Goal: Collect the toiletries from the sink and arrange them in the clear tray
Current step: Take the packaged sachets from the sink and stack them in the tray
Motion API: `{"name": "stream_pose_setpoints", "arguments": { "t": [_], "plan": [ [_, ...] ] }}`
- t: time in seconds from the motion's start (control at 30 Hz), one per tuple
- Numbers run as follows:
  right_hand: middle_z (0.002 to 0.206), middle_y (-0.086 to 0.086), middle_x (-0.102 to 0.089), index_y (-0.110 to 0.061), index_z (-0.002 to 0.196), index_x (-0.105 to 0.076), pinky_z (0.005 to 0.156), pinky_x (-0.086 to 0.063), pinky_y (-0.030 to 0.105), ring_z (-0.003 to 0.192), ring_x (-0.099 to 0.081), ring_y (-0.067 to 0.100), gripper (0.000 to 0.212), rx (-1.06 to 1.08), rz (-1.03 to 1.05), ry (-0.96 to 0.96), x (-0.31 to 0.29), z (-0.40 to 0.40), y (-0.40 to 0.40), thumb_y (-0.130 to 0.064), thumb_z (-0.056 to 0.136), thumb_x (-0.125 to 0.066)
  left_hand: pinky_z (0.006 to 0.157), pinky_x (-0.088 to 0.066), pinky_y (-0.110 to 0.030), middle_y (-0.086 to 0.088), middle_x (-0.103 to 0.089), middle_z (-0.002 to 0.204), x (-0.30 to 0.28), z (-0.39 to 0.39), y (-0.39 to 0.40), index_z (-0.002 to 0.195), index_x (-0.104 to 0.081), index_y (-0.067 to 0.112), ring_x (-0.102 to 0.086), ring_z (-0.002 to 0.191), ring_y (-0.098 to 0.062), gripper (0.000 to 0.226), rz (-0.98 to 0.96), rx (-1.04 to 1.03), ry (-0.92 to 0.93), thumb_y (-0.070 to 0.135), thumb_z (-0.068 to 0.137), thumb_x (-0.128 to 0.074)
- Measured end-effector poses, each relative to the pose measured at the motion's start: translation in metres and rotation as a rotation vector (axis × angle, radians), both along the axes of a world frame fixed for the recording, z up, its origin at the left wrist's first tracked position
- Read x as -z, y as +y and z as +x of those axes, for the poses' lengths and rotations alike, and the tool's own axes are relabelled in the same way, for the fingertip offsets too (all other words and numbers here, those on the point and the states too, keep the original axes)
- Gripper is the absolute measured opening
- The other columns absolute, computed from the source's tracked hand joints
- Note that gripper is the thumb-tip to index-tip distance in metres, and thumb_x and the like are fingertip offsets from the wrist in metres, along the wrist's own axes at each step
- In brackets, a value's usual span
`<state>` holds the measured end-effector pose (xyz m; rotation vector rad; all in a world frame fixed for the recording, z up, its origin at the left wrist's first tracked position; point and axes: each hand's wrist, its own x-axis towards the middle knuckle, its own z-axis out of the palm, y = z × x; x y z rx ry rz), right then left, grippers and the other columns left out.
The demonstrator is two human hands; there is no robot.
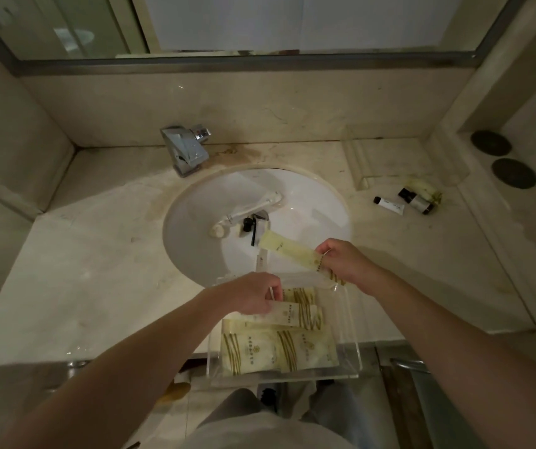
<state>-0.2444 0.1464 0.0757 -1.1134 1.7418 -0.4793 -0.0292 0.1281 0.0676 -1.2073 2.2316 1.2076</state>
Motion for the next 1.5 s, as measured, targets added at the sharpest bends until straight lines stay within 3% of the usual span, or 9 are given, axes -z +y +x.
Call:
{"name": "stream_pose_setpoints", "arguments": {
  "t": [0.27, 0.37, 0.7, 0.83, 1.0, 1.17, 1.3, 1.4, 1.5],
  "plan": [
    [0.077, 0.005, -0.062, -0.009, 0.094, -0.063, 0.051, -0.039, 0.026, 0.064, -0.054, 0.021, 0.011, -0.067, -0.019, 0.041, 0.004, 0.002, 0.005, -0.015, 0.086, -0.060, 0.080, -0.042, -0.026, -0.001, -0.056, 0.108, 0.012, 0.004, 0.016, 0.108, -0.059, 0.015, -0.052, 0.096, -0.016, 0.030, -0.152, 0.068, -0.027, 0.017, 0.080, -0.069],
    [0.079, 0.006, -0.063, -0.010, 0.095, -0.063, 0.049, -0.038, 0.025, 0.064, -0.054, 0.020, 0.011, -0.091, -0.023, 0.070, 0.004, 0.004, 0.006, -0.015, 0.087, -0.058, 0.075, -0.037, -0.025, 0.003, -0.048, 0.100, 0.015, 0.005, 0.020, 0.104, -0.060, 0.016, -0.049, 0.092, -0.015, 0.027, -0.250, 0.097, -0.022, 0.020, 0.079, -0.070],
    [0.070, -0.004, -0.057, -0.025, 0.082, -0.060, 0.051, -0.040, 0.024, 0.057, -0.051, 0.014, 0.015, -0.207, -0.085, 0.168, 0.006, 0.009, 0.006, -0.011, 0.086, -0.056, 0.080, -0.045, -0.029, 0.004, -0.052, 0.109, 0.011, 0.018, 0.024, 0.112, -0.055, 0.022, -0.051, 0.100, -0.014, 0.039, -0.464, 0.178, -0.032, 0.041, 0.080, -0.067],
    [0.072, -0.007, -0.057, -0.021, 0.087, -0.062, 0.058, -0.040, 0.025, 0.067, -0.054, 0.015, 0.009, -0.252, -0.132, 0.221, 0.008, 0.014, 0.008, -0.014, 0.086, -0.057, 0.085, -0.050, -0.031, 0.005, -0.057, 0.108, 0.012, 0.030, 0.023, 0.114, -0.064, 0.024, -0.056, 0.101, -0.014, 0.027, -0.396, 0.152, 0.001, 0.028, 0.088, -0.059],
    [0.081, -0.003, -0.062, -0.024, 0.089, -0.060, 0.072, -0.051, 0.034, 0.079, -0.062, 0.021, 0.007, -0.336, -0.143, 0.284, 0.010, 0.025, 0.009, -0.020, 0.087, -0.055, 0.084, -0.052, -0.034, 0.002, -0.064, 0.103, 0.008, 0.035, 0.024, 0.101, -0.065, 0.018, -0.060, 0.092, -0.015, 0.017, -0.396, 0.092, 0.048, 0.019, 0.084, -0.060],
    [0.075, -0.008, -0.057, -0.024, 0.098, -0.060, 0.059, -0.043, 0.027, 0.071, -0.059, 0.019, 0.017, -0.419, -0.150, 0.397, 0.011, 0.035, 0.013, -0.018, 0.088, -0.047, 0.076, -0.051, -0.028, 0.003, -0.057, 0.105, 0.002, 0.043, 0.027, 0.109, -0.059, 0.018, -0.059, 0.088, -0.014, 0.022, -0.613, -0.084, 0.132, 0.022, 0.087, -0.059],
    [0.094, 0.001, -0.066, -0.021, 0.107, -0.061, 0.068, -0.049, 0.032, 0.083, -0.061, 0.022, 0.025, -0.499, -0.241, 0.519, 0.015, 0.049, 0.023, -0.017, 0.088, -0.045, 0.080, -0.052, -0.031, 0.001, -0.056, 0.110, 0.003, 0.046, 0.021, 0.113, -0.060, 0.018, -0.059, 0.097, -0.018, 0.024, -0.631, -0.154, 0.071, 0.020, 0.089, -0.058],
    [0.096, 0.005, -0.066, -0.016, 0.107, -0.065, 0.069, -0.049, 0.033, 0.088, -0.060, 0.025, 0.026, -0.512, -0.376, 0.583, 0.024, 0.058, 0.031, -0.013, 0.085, -0.051, 0.081, -0.051, -0.033, 0.001, -0.056, 0.112, 0.004, 0.046, 0.021, 0.118, -0.060, 0.020, -0.057, 0.102, -0.020, 0.028, -0.622, -0.105, -0.012, 0.025, 0.090, -0.055],
    [0.086, 0.008, -0.061, -0.008, 0.091, -0.069, 0.054, -0.050, 0.034, 0.076, -0.060, 0.026, 0.020, -0.560, -0.512, 0.729, 0.034, 0.061, 0.043, -0.006, 0.072, -0.066, 0.082, -0.052, -0.034, 0.001, -0.056, 0.112, 0.005, 0.046, 0.024, 0.119, -0.058, 0.020, -0.056, 0.104, -0.020, 0.030, -0.645, -0.060, -0.060, 0.025, 0.090, -0.054]
  ]
}}
